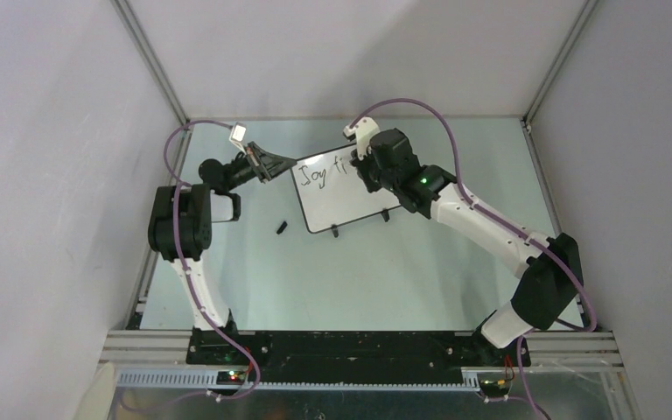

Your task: Write a sentence on the whiteboard

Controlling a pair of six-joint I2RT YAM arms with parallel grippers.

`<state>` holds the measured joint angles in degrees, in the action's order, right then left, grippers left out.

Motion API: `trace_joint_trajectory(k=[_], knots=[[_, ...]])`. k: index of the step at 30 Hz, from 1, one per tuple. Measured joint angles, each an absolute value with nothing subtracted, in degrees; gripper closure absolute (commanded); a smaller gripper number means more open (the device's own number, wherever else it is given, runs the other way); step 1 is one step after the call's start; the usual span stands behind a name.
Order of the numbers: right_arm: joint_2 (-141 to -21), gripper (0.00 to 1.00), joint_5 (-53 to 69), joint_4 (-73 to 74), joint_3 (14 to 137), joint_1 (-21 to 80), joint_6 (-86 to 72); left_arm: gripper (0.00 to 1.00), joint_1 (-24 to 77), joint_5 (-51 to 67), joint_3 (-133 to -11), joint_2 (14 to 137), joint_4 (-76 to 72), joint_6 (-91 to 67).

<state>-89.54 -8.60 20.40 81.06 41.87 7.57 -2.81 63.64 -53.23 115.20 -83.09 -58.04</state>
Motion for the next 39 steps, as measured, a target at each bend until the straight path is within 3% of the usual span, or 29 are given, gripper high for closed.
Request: trace_joint_trajectory(k=[39], knots=[[-91.39,1.00,-10.09,17.65,79.61,41.08,7.51,1.00,-2.81,63.64,-53.23,115.20,-83.09,-58.04]])
